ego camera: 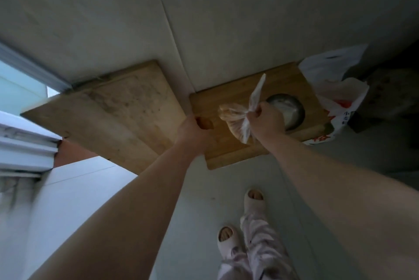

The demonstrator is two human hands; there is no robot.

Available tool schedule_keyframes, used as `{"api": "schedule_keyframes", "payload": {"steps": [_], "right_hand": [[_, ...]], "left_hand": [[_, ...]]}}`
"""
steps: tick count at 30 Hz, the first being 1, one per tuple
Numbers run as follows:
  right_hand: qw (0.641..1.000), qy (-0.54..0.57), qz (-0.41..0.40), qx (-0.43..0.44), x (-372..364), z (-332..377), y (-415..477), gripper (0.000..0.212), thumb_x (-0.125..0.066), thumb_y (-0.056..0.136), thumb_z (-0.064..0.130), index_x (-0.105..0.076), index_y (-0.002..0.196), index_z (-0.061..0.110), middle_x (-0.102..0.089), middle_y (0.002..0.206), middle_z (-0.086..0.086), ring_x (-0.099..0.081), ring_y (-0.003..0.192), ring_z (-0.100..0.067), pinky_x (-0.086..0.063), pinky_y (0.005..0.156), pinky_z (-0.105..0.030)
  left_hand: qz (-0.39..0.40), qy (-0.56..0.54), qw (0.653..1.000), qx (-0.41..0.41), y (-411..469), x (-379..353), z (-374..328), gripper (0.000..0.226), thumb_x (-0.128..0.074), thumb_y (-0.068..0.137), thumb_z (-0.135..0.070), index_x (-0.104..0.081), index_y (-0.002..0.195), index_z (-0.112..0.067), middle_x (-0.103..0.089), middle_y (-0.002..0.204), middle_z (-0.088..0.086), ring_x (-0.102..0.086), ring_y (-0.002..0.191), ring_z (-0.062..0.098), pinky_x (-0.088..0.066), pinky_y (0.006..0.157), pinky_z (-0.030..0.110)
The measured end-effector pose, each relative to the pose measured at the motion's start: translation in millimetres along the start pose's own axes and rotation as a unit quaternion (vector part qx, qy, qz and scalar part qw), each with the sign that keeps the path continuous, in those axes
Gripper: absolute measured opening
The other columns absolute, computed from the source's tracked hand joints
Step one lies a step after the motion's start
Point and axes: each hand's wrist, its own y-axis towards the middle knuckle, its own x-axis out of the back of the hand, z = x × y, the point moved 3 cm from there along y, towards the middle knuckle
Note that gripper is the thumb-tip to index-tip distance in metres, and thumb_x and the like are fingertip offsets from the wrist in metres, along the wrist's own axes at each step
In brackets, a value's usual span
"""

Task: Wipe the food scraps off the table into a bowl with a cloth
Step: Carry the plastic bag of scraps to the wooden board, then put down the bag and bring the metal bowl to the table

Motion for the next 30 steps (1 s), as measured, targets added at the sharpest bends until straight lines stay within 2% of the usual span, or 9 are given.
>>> {"api": "schedule_keyframes", "payload": {"steps": [4,7,11,13,15,18,21,25,30], "right_hand": [[0.999,0.026,0.041,-0.001,-17,5,46,0.021,-0.055,0.095,0.019,-0.057,0.112,0.007,-0.065,0.113,-0.011,-0.061,0.107,-0.028,-0.051,0.085,-0.035],[0.993,-0.024,0.116,0.004,-26,-9,65,0.036,-0.057,0.094,0.019,-0.049,0.127,0.008,-0.061,0.12,-0.008,-0.058,0.112,-0.027,-0.048,0.09,-0.034],[0.989,-0.038,0.138,-0.046,-27,-53,72,0.016,-0.055,0.093,0.021,-0.066,0.104,0.016,-0.069,0.108,-0.007,-0.067,0.096,-0.028,-0.056,0.086,-0.043],[0.985,-0.074,0.139,-0.066,-25,-74,73,0.017,-0.051,0.093,0.016,-0.067,0.099,0.022,-0.069,0.106,-0.005,-0.067,0.093,-0.025,-0.056,0.079,-0.036],[0.982,-0.088,0.143,-0.085,-23,-92,74,0.017,-0.051,0.093,0.015,-0.065,0.096,0.024,-0.068,0.104,-0.004,-0.066,0.094,-0.024,-0.052,0.074,-0.03],[0.979,-0.082,0.149,-0.114,-21,-117,78,0.014,-0.054,0.093,0.016,-0.061,0.088,0.027,-0.071,0.101,-0.007,-0.068,0.092,-0.026,-0.056,0.081,-0.036],[0.981,-0.064,0.13,-0.128,-19,-137,82,0.022,-0.051,0.094,0.021,-0.057,0.073,0.022,-0.071,0.095,-0.011,-0.069,0.09,-0.029,-0.056,0.084,-0.044],[0.975,0.014,0.134,-0.179,-25,-162,87,0.037,-0.038,0.098,0.039,-0.058,0.087,0.01,-0.068,0.104,-0.022,-0.066,0.097,-0.039,-0.053,0.09,-0.05],[0.963,0.086,0.09,-0.238,-30,-177,97,0.058,-0.03,0.098,0.054,-0.061,0.084,0.007,-0.071,0.088,-0.017,-0.069,0.078,-0.03,-0.055,0.079,-0.045]], "left_hand": [[-0.001,-0.008,1.0,0.007,48,-17,-7,0.05,-0.071,0.078,-0.025,-0.051,0.123,-0.016,-0.058,0.107,0.001,-0.055,0.091,0.017,-0.042,0.062,0.022],[0.012,0.018,1.0,0.012,77,-33,-16,0.05,-0.071,0.078,-0.028,-0.051,0.121,-0.014,-0.055,0.103,0.0,-0.052,0.087,0.015,-0.042,0.063,0.024],[0.021,0.033,0.999,0.011,98,-55,-24,0.032,-0.069,0.081,-0.033,-0.046,0.099,-0.022,-0.05,0.087,-0.004,-0.049,0.08,0.014,-0.041,0.071,0.028],[0.021,0.053,0.998,-0.002,107,-68,-29,0.024,-0.066,0.084,-0.032,-0.046,0.095,-0.024,-0.055,0.089,-0.001,-0.051,0.078,0.016,-0.044,0.069,0.029],[0.029,0.06,0.998,-0.013,115,-81,-33,0.024,-0.062,0.089,-0.029,-0.051,0.107,-0.02,-0.06,0.103,0.005,-0.058,0.088,0.021,-0.048,0.072,0.031],[0.028,0.054,0.998,-0.028,126,-101,-39,0.046,-0.055,0.093,-0.031,-0.043,0.134,-0.014,-0.06,0.12,0.01,-0.061,0.105,0.026,-0.053,0.082,0.033],[0.021,0.061,0.996,-0.056,138,-117,-41,0.041,-0.05,0.097,-0.033,-0.044,0.131,-0.012,-0.061,0.119,0.01,-0.057,0.088,0.018,-0.046,0.07,0.028],[0.035,0.094,0.992,-0.071,163,-144,-35,0.041,-0.054,0.096,-0.03,-0.045,0.134,-0.018,-0.06,0.113,0.004,-0.05,0.073,0.009,-0.038,0.053,0.019],[0.034,0.19,0.979,-0.065,184,-167,-27,0.052,-0.059,0.092,-0.021,-0.042,0.14,-0.02,-0.052,0.133,0.013,-0.058,0.111,0.029,-0.041,0.073,0.026]]}}
